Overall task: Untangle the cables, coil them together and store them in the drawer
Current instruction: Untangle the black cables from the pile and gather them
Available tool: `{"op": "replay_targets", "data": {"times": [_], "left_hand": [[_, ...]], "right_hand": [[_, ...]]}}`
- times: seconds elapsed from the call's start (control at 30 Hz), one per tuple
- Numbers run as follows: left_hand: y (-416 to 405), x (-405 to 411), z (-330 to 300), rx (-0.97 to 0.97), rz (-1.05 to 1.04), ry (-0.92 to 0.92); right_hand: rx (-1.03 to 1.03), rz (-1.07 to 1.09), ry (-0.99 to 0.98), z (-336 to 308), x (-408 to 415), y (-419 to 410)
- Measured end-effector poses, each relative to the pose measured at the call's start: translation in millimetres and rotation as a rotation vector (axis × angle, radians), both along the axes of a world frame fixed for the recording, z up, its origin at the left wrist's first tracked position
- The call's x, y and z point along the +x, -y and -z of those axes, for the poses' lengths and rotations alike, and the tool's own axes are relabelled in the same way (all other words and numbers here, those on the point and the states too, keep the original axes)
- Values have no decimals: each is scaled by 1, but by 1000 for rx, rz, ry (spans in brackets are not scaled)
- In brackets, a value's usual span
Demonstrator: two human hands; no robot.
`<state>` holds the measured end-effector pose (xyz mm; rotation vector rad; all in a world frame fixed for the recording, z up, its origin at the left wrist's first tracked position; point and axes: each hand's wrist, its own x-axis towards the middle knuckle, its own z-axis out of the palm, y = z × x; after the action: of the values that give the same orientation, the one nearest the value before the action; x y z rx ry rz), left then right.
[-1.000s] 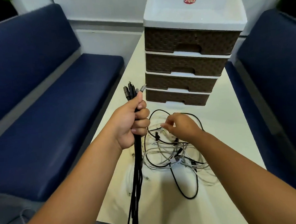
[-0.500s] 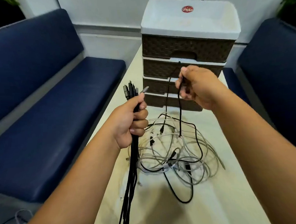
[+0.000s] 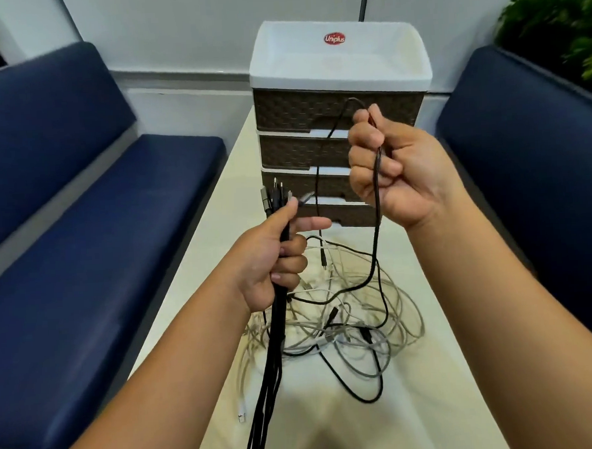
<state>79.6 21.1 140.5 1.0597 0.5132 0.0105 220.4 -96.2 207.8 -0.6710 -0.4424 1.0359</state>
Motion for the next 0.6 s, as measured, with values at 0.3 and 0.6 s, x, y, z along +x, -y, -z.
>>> {"op": "replay_targets", "data": {"times": [0.3, 0.6], "left_hand": [[-25, 9, 1, -211, -321, 104], [-10, -4, -6, -37, -59, 120]], "right_hand": [[-337, -458, 713, 62, -70, 33], [-521, 15, -25, 87, -29, -7]]}}
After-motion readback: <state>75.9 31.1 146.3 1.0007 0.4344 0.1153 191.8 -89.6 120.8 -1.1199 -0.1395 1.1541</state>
